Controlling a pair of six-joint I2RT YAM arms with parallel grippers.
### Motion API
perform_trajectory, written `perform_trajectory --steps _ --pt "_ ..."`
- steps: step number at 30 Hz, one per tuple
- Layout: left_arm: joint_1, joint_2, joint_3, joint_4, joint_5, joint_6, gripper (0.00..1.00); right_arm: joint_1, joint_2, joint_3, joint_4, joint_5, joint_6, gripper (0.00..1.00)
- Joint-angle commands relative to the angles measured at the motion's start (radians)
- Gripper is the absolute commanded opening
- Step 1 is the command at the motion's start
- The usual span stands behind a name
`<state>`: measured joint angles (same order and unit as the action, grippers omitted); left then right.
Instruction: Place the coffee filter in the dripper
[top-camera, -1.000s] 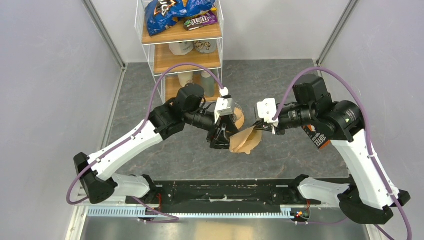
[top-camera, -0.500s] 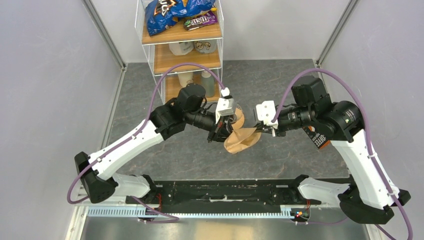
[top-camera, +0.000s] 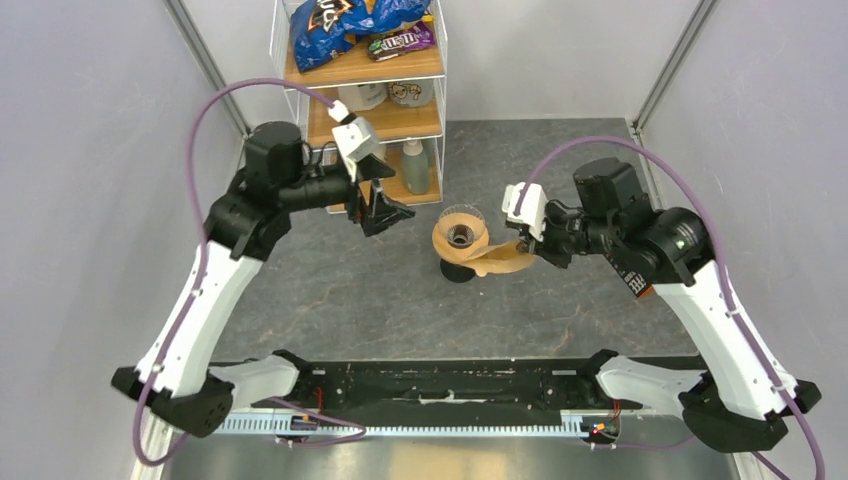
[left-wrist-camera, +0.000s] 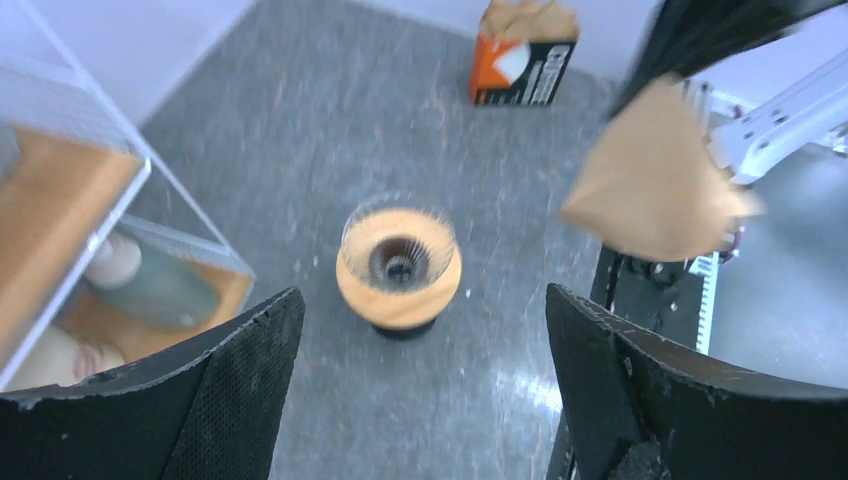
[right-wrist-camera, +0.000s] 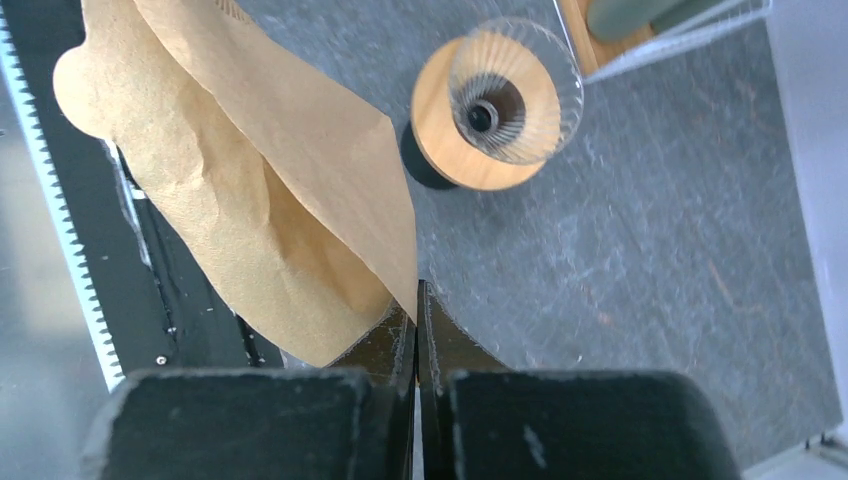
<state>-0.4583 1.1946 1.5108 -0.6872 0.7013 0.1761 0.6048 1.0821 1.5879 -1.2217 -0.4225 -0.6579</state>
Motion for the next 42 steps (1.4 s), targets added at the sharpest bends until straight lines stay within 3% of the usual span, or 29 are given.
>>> perform_trajectory --steps 1,6,8,11,14,19,23,28,42 --pt "-0.081 -0.087 0.066 0.066 -0.037 -0.051 0.95 0.003 0.059 -0.004 0.077 0.157 0.149 0.00" --pt "-0.253 -0.115 -0.012 0.156 -0.188 -0.062 0.95 0.004 0.093 -0.005 0.181 0.221 0.364 0.00" --pt "-0.330 -0.145 -0.042 0.172 -0.193 0.109 0.94 0.003 0.108 0.007 0.179 0.187 0.388 0.00" --pt "-0.412 -0.124 0.039 -0.092 -0.088 0.538 0.92 0.003 0.149 0.041 0.124 0.154 0.388 0.00" --pt "-0.542 -0.080 0.090 -0.187 -0.264 0.701 0.83 0.005 0.158 0.028 0.122 0.159 0.388 0.00" --pt "-0.712 -0.022 0.080 -0.221 -0.479 0.836 0.68 0.020 0.166 0.017 0.133 0.203 0.413 0.01" --pt "-0.771 0.035 0.076 -0.168 -0.629 0.859 0.61 0.041 0.172 0.017 0.123 0.213 0.413 0.03" --pt "-0.789 0.058 0.057 -0.072 -0.733 0.872 0.60 0.067 0.168 0.001 0.117 0.217 0.413 0.06" --pt "-0.803 0.148 0.061 -0.092 -0.858 0.854 0.53 0.084 0.136 0.009 0.107 0.176 0.404 0.09"
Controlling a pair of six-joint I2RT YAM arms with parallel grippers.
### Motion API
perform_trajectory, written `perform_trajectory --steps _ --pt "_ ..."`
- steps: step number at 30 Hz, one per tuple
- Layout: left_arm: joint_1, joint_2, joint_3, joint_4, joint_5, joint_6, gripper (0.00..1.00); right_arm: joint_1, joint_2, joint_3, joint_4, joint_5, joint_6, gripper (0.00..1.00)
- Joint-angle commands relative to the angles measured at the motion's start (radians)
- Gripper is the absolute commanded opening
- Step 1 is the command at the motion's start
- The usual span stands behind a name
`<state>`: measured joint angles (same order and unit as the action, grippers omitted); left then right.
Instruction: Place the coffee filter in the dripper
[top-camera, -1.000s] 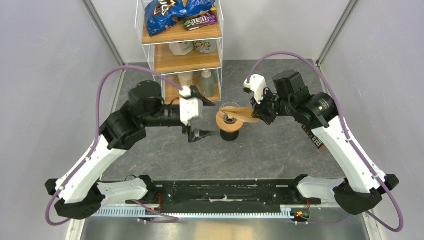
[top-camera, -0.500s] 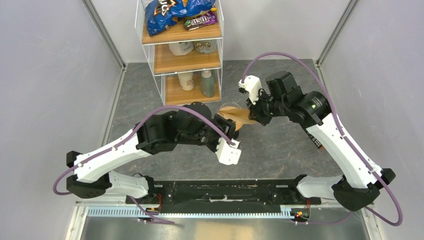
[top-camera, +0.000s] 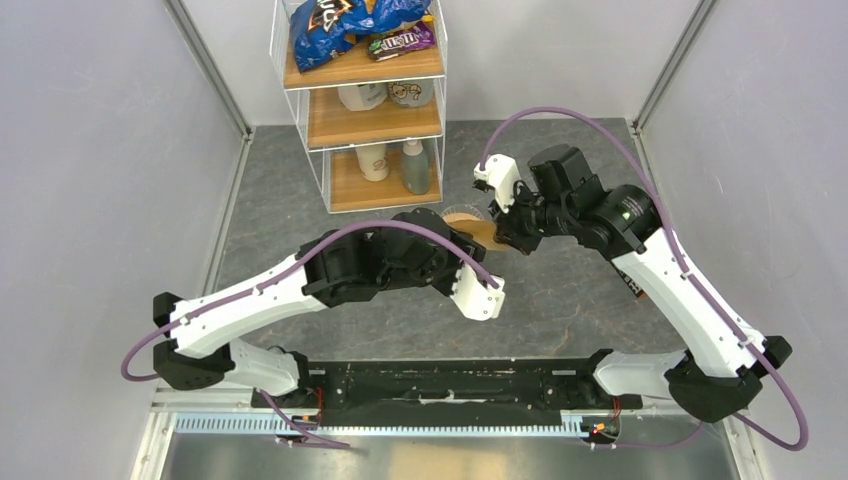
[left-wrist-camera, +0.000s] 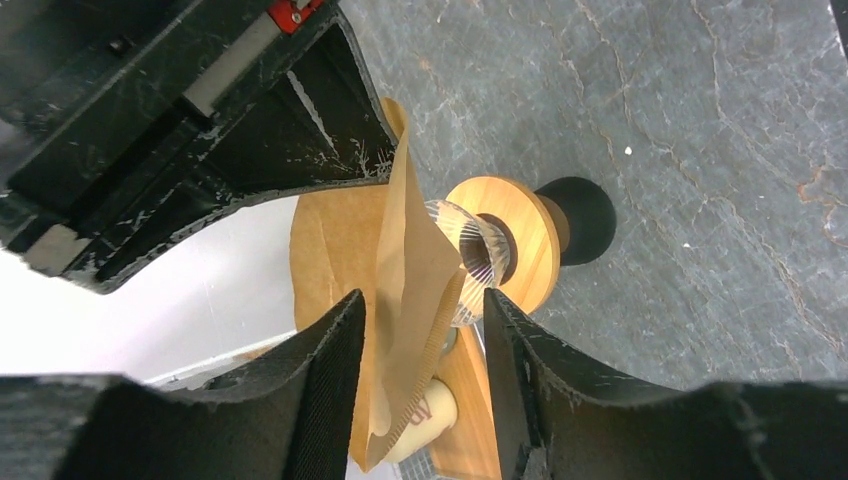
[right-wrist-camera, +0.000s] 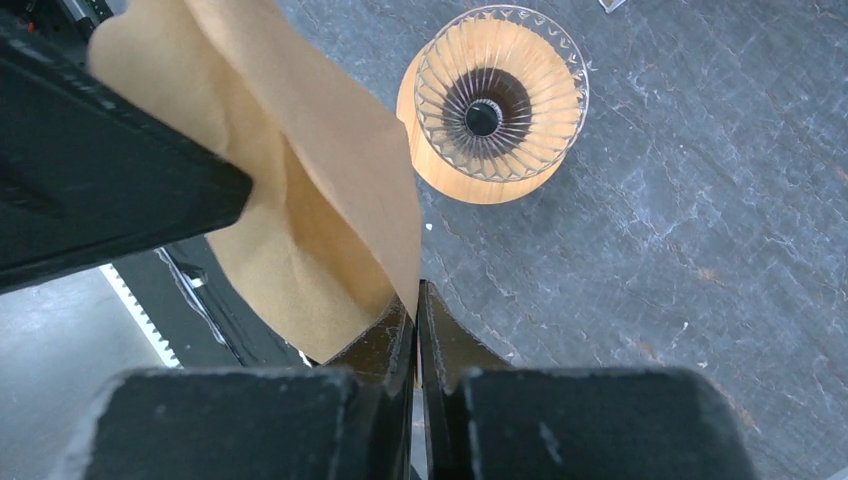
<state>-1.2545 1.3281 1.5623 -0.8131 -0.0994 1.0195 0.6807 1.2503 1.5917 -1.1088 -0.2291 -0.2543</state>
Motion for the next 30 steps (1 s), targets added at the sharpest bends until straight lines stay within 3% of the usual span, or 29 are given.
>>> perform_trajectory --steps 1,3,5,7,8,11,12,13,18,19,24,30 --pt "-0.006 0.021 0.011 0.034 -0.065 0.011 0.51 0.009 -0.036 0.003 -0.009 -0.019 -0.003 0.10" --pt "-0.006 0.033 0.017 0.023 -0.071 0.015 0.43 0.009 -0.043 0.003 -0.012 -0.022 -0.005 0.11" --pt "-0.006 0.039 0.026 0.004 -0.051 0.017 0.28 0.009 -0.047 0.006 -0.006 -0.021 -0.002 0.14" --pt "-0.007 0.039 0.027 0.002 -0.031 0.019 0.06 0.009 -0.045 0.016 0.002 -0.020 0.006 0.15" --pt "-0.007 0.039 0.027 0.002 -0.022 0.020 0.03 0.009 -0.042 0.023 0.005 -0.018 0.012 0.18" --pt "-0.006 0.042 0.032 0.002 -0.005 0.026 0.02 0.009 -0.022 0.052 0.009 -0.024 0.022 0.16" --pt "-0.006 0.043 0.033 0.002 0.000 0.024 0.02 0.009 -0.017 0.057 0.012 -0.024 0.025 0.03" --pt "-0.006 0.043 0.034 0.001 0.004 0.020 0.02 0.009 -0.013 0.061 0.014 -0.025 0.024 0.00" --pt "-0.007 0.041 0.027 -0.016 0.025 -0.002 0.02 0.009 0.000 0.058 0.018 -0.076 0.018 0.00" --pt "-0.006 0.037 0.023 -0.009 0.025 -0.002 0.02 0.009 0.001 0.060 0.016 -0.094 0.018 0.02" --pt "-0.007 0.011 0.005 0.012 0.030 0.020 0.02 0.008 0.013 0.075 0.001 -0.156 0.018 0.31" --pt "-0.007 -0.007 0.001 0.026 0.048 0.027 0.02 0.009 0.041 0.077 -0.014 -0.187 0.020 0.37"
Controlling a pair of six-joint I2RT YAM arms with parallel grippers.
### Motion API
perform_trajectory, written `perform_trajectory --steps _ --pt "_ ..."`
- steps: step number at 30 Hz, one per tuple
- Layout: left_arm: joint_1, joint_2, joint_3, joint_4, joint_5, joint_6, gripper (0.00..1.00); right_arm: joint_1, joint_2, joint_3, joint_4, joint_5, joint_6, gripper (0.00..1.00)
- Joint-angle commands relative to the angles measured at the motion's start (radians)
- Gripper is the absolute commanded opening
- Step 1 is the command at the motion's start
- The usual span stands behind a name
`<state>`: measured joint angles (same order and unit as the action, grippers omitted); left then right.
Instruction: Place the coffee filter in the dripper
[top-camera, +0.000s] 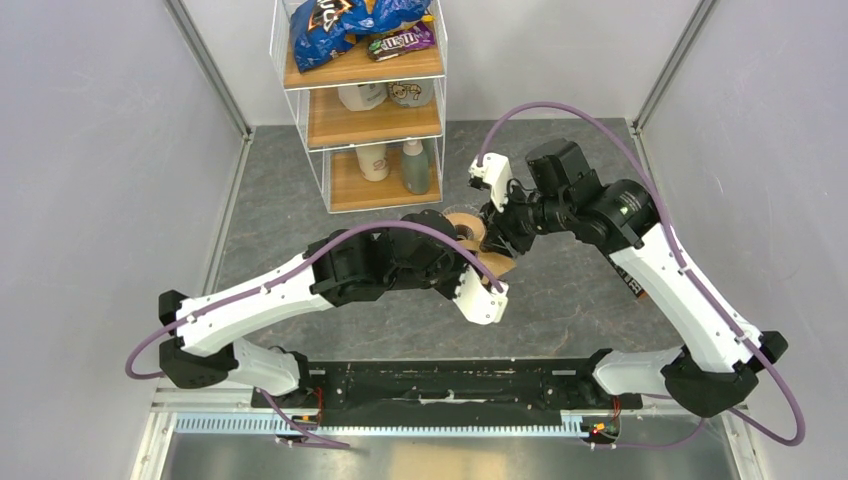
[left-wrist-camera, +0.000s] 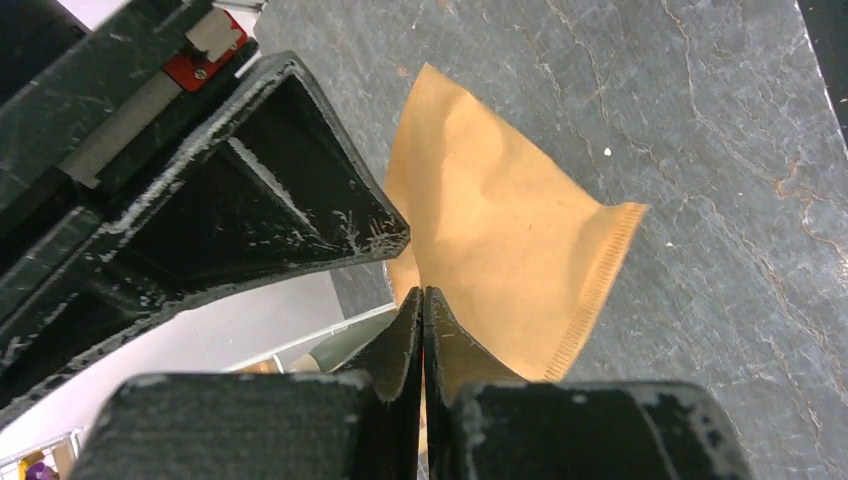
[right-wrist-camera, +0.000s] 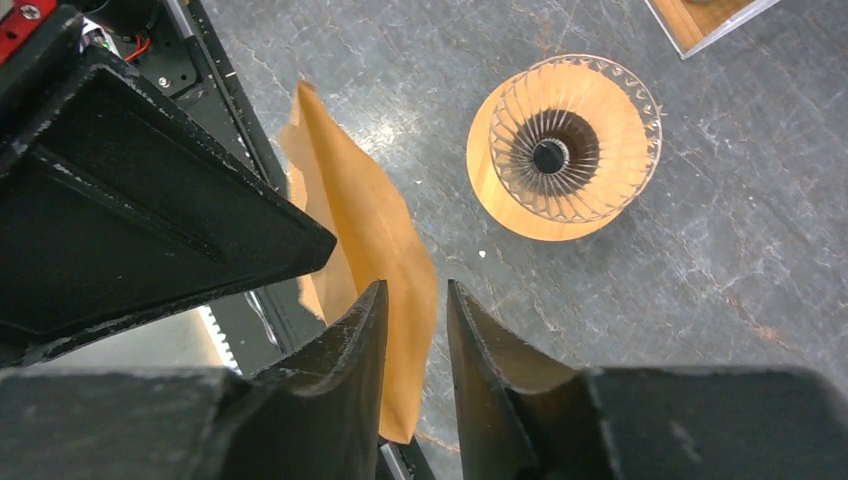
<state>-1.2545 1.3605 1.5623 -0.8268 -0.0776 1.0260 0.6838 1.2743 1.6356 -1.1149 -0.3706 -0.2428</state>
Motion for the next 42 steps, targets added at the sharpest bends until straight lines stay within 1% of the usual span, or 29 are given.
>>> perform_trajectory --steps 1,3,5,8,10,11,12,13,16,18,19,22,24,26,29,30,31,32,33,37,42 --pt "-0.006 -0.041 0.000 0.040 0.027 0.022 0.02 0.006 0.020 0.032 -0.007 -0.046 0.012 0.39" --pt "-0.008 -0.050 -0.009 0.043 0.038 0.036 0.02 0.006 0.029 0.033 -0.007 -0.032 0.017 0.49" --pt "-0.011 -0.059 -0.018 0.049 0.042 0.046 0.02 0.006 0.035 0.039 -0.007 0.001 0.027 0.50" --pt "-0.017 -0.073 -0.034 0.049 0.045 0.076 0.02 0.005 0.044 0.055 -0.023 0.027 0.031 0.60" --pt "-0.023 -0.085 -0.052 0.058 0.041 0.096 0.02 0.006 0.045 0.070 -0.041 0.002 0.015 0.59" --pt "-0.025 -0.090 -0.059 0.061 0.039 0.103 0.02 0.006 0.045 0.072 -0.044 -0.015 0.010 0.58" --pt "-0.026 -0.092 -0.066 0.065 0.036 0.110 0.02 0.005 0.046 0.073 -0.048 -0.037 0.007 0.52" --pt "-0.026 -0.098 -0.076 0.077 0.033 0.115 0.02 0.006 0.050 0.074 -0.054 -0.051 0.005 0.44" --pt "-0.028 -0.103 -0.083 0.093 0.023 0.130 0.02 0.006 0.071 0.081 -0.079 -0.086 -0.006 0.23" --pt "-0.028 -0.106 -0.084 0.098 0.018 0.133 0.02 0.006 0.088 0.100 -0.098 -0.088 -0.012 0.02" --pt "-0.028 -0.111 -0.085 0.097 0.017 0.136 0.02 0.006 0.092 0.108 -0.103 -0.085 -0.016 0.00" --pt "-0.029 -0.118 -0.087 0.088 0.020 0.138 0.02 0.005 0.083 0.112 -0.082 -0.057 -0.019 0.00" --pt "-0.029 -0.125 -0.091 0.074 0.034 0.130 0.02 0.004 0.072 0.118 -0.051 0.009 -0.014 0.00" --pt "-0.030 -0.126 -0.092 0.060 0.043 0.112 0.02 0.004 0.056 0.122 -0.012 0.071 -0.019 0.00" --pt "-0.031 -0.122 -0.089 0.055 0.045 0.065 0.02 0.005 0.029 0.124 0.029 0.092 -0.016 0.00" --pt "-0.030 -0.120 -0.085 0.061 0.036 0.036 0.05 0.005 0.024 0.124 0.032 0.094 -0.011 0.00" --pt "-0.029 -0.119 -0.077 0.069 0.035 0.005 0.31 0.005 0.021 0.123 0.032 0.093 -0.009 0.00" --pt "-0.026 -0.123 -0.075 0.074 0.043 -0.016 0.53 0.005 0.016 0.120 0.032 0.090 -0.009 0.00" --pt "-0.026 -0.127 -0.077 0.074 0.046 -0.023 0.60 0.004 0.013 0.115 0.032 0.086 -0.006 0.00" --pt "-0.023 -0.121 -0.082 0.068 0.027 -0.018 0.63 0.005 0.004 0.109 0.023 0.053 0.000 0.00" --pt "0.007 -0.076 -0.039 0.024 0.039 -0.027 0.62 0.006 -0.007 0.113 0.010 0.001 0.001 0.00"
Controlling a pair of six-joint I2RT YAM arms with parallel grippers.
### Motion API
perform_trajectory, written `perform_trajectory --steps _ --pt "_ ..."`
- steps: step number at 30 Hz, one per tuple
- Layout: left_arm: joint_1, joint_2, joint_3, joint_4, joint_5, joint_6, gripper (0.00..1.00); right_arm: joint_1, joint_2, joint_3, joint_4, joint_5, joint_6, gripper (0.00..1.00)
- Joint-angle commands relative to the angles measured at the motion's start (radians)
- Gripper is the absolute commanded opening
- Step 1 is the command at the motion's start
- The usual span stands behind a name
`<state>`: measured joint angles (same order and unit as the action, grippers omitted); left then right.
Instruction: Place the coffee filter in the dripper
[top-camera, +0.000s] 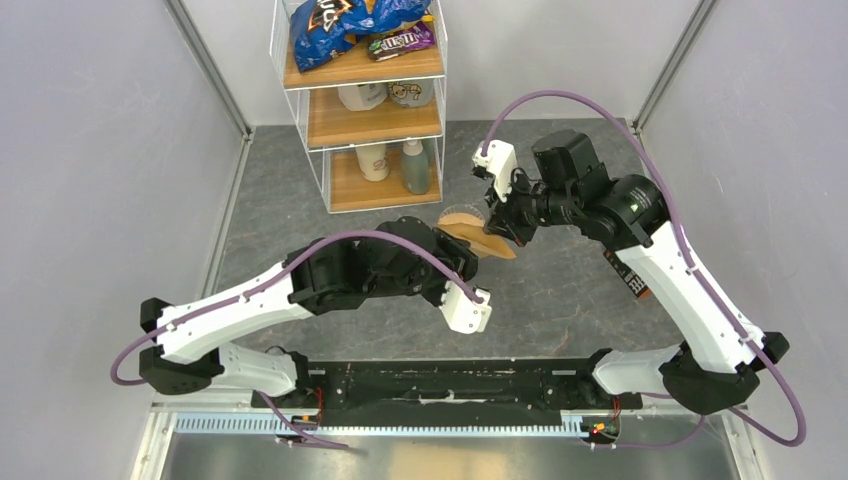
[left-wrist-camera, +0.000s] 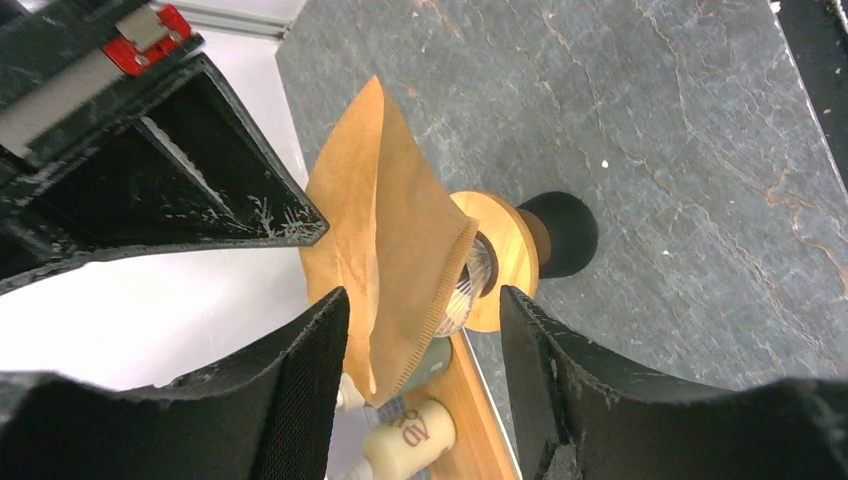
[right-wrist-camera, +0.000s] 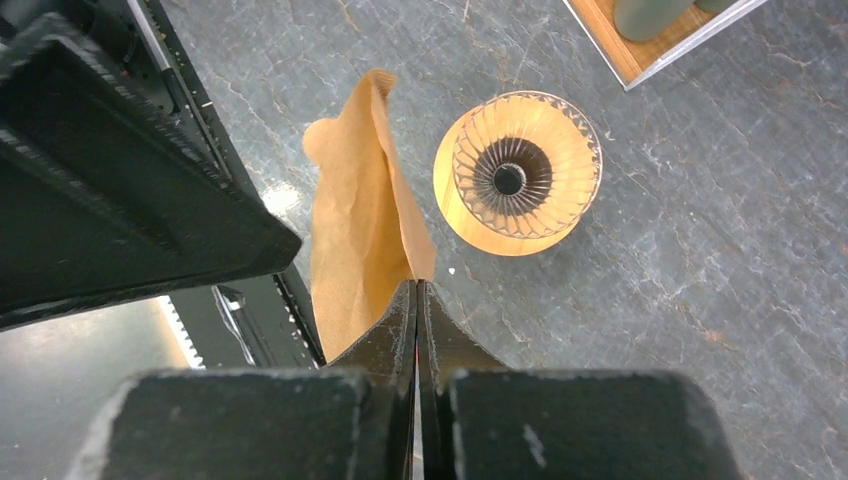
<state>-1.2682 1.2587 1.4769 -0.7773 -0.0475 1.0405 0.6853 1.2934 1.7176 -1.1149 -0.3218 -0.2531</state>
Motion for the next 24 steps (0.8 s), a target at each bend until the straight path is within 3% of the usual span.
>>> perform_trajectory --steps 1,13,19,24 --pt "0.034 0.037 0.060 -0.035 0.022 -0.054 0.62 0.004 -0.030 0.032 0.007 -0.058 0.008 0.00" --pt "0.070 0.123 0.097 -0.109 0.121 -0.062 0.54 0.013 -0.032 0.077 -0.005 -0.107 0.025 0.00" --pt "0.070 0.129 0.082 -0.137 0.151 -0.043 0.35 0.014 -0.031 0.067 -0.004 -0.060 -0.002 0.00" --pt "0.070 0.126 0.079 -0.134 0.145 -0.043 0.07 0.014 -0.021 0.067 0.005 -0.025 -0.002 0.00"
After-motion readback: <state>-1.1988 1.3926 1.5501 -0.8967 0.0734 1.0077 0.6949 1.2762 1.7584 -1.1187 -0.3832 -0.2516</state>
